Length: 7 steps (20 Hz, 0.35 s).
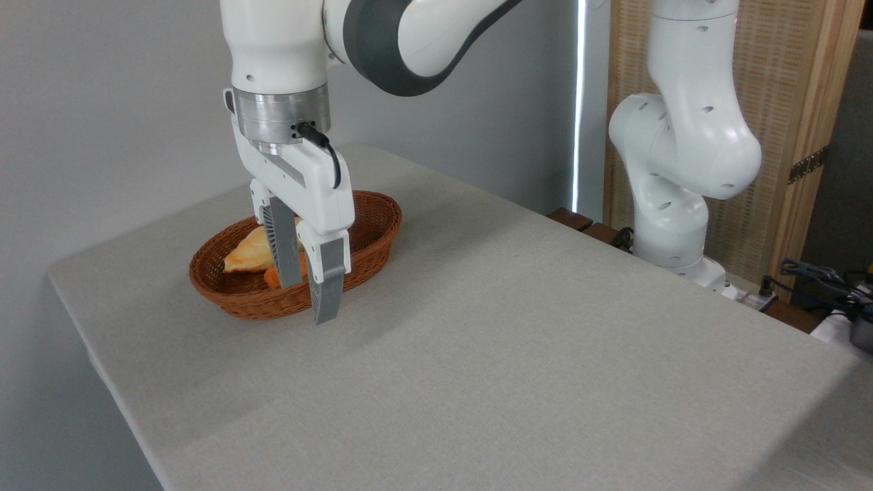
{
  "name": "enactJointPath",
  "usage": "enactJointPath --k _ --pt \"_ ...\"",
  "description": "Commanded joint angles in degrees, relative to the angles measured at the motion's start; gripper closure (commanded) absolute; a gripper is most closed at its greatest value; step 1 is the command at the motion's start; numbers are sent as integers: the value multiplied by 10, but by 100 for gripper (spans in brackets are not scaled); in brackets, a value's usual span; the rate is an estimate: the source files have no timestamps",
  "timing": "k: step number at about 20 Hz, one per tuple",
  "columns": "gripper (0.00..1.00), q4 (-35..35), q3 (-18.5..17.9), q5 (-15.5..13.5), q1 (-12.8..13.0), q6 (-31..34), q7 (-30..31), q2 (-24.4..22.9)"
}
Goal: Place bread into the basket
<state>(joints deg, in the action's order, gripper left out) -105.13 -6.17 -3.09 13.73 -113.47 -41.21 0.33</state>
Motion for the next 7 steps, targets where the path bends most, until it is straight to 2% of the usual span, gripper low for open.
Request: enactJointPath --k 1,3,7 --pt "0 -1 -6 -19 8 11 18 -8" --pt "0 -1 -6 -18 8 11 38 -8" --pt "0 -1 -5 -17 8 15 37 -7"
